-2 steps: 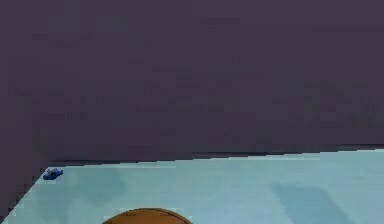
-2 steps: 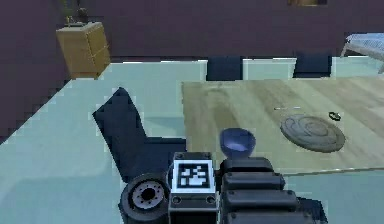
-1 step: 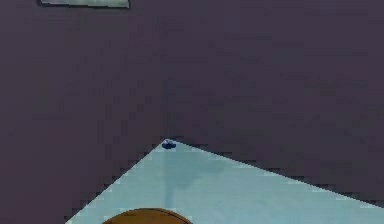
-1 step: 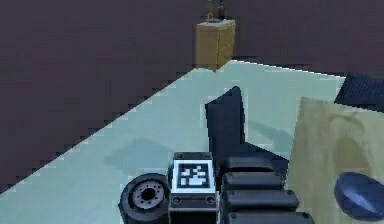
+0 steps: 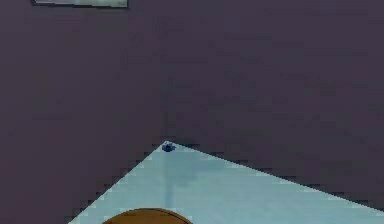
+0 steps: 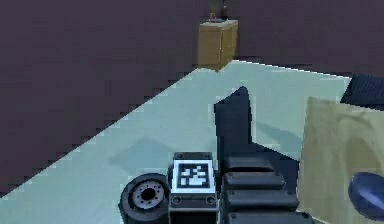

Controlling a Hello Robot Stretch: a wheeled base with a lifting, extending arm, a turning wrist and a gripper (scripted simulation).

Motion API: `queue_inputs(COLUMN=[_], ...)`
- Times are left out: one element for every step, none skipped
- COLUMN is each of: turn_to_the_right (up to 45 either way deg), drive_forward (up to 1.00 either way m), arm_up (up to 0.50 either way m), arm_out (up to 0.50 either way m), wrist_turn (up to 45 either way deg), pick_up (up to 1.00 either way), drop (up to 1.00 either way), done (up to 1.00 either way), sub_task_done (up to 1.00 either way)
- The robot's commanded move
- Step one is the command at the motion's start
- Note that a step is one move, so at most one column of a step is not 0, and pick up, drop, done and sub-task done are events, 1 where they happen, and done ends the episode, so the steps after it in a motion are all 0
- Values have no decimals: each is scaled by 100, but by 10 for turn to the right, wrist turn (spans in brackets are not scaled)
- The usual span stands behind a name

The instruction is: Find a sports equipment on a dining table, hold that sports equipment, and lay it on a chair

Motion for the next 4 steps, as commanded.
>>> queue_inputs(turn_to_the_right=[-450, -390, 0, -450], drive_forward=[0, 0, 25, 0], arm_up=[0, 0, 0, 0], arm_out=[0, 0, 0, 0], wrist_turn=[0, 0, 0, 0], pick_up=[0, 0, 0, 0], drop=[0, 0, 0, 0], done=[0, 0, 0, 0], sub_task_done=[0, 0, 0, 0])
